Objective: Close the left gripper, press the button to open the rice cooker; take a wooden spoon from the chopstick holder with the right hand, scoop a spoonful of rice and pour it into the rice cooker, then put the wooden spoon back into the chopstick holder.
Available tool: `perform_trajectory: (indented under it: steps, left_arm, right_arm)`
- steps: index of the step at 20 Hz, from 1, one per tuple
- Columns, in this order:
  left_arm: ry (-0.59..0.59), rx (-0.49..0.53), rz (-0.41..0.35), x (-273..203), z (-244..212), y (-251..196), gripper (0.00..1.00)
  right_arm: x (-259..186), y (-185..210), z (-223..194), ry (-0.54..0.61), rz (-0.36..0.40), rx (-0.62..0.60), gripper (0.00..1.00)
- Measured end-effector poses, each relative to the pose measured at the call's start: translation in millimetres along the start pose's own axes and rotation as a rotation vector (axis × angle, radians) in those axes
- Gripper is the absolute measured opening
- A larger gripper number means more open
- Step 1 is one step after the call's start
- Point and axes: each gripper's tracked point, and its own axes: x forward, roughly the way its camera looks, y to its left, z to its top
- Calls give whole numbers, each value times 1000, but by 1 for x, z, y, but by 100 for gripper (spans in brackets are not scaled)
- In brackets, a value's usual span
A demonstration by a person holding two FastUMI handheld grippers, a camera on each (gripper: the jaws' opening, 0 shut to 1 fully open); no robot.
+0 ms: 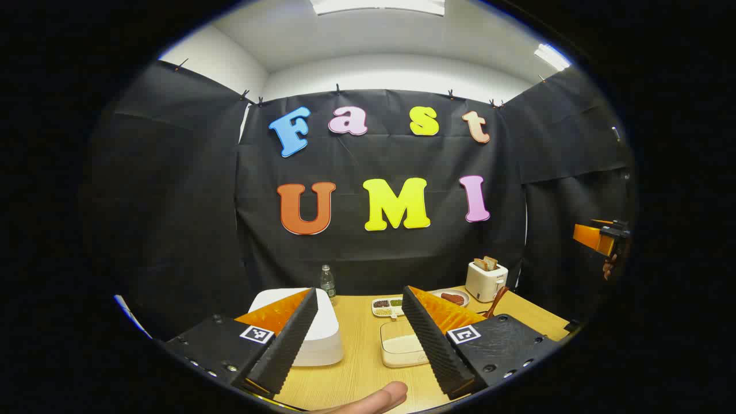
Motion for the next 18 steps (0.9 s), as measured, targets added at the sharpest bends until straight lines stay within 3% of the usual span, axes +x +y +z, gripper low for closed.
perform_trajectory:
  steps: [18]
  left_arm:
    - [-18,-16,7,2,-6,20,94]
  right_arm:
    - [10,-3,-25,45,-4,7,100]
